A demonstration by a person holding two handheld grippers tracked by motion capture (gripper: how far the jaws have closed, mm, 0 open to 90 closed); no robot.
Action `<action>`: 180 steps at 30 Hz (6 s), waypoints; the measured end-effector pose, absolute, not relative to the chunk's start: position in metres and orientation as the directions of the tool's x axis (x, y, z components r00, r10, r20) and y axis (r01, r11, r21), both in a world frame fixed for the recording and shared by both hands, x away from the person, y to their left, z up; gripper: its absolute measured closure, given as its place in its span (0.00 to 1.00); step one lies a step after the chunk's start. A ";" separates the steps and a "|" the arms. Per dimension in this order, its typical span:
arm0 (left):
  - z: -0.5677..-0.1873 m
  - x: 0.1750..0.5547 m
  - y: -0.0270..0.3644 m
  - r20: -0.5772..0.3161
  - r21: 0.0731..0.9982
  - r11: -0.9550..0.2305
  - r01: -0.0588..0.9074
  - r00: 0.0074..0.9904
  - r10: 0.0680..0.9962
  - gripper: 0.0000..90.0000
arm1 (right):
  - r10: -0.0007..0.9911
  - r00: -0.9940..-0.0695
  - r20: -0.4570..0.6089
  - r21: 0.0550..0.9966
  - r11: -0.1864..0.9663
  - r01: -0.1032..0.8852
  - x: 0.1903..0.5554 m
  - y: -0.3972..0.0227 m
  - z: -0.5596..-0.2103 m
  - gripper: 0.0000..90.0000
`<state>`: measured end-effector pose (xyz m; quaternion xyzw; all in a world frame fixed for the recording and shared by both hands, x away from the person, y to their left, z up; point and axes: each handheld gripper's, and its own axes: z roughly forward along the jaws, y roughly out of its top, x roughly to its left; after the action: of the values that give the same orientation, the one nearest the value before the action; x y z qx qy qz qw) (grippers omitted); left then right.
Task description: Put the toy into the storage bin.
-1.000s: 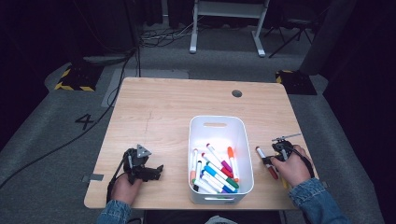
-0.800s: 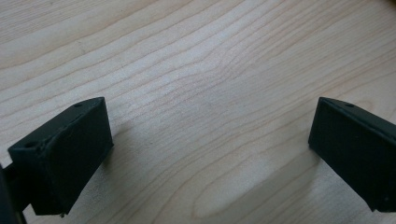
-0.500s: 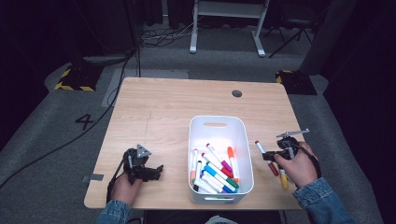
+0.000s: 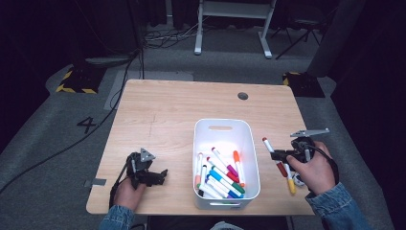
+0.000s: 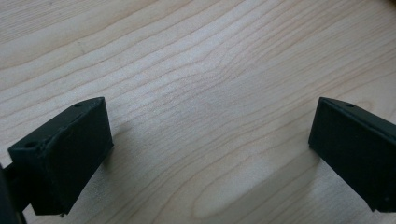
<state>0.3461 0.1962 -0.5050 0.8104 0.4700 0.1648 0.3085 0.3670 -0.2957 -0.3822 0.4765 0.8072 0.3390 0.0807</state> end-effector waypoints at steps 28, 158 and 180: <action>-0.505 0.347 0.196 -0.028 0.655 -0.370 0.659 0.510 0.859 0.00 | 0.721 -0.666 0.191 0.698 0.378 0.609 0.335 -0.256 -0.332 0.85; -0.505 0.350 0.196 -0.022 0.654 -0.375 0.656 0.513 0.858 0.00 | 0.907 -0.386 0.171 0.535 0.244 0.809 0.385 -0.336 -0.389 0.68; -0.505 0.350 0.195 -0.024 0.655 -0.374 0.657 0.513 0.858 0.00 | 0.948 -0.306 0.086 0.336 0.261 0.905 0.396 -0.339 -0.448 0.78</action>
<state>0.3495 0.1954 -0.5051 0.8128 0.4660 0.1628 0.3093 0.3964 -0.3386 -0.4476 0.5854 0.7914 0.1630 0.0666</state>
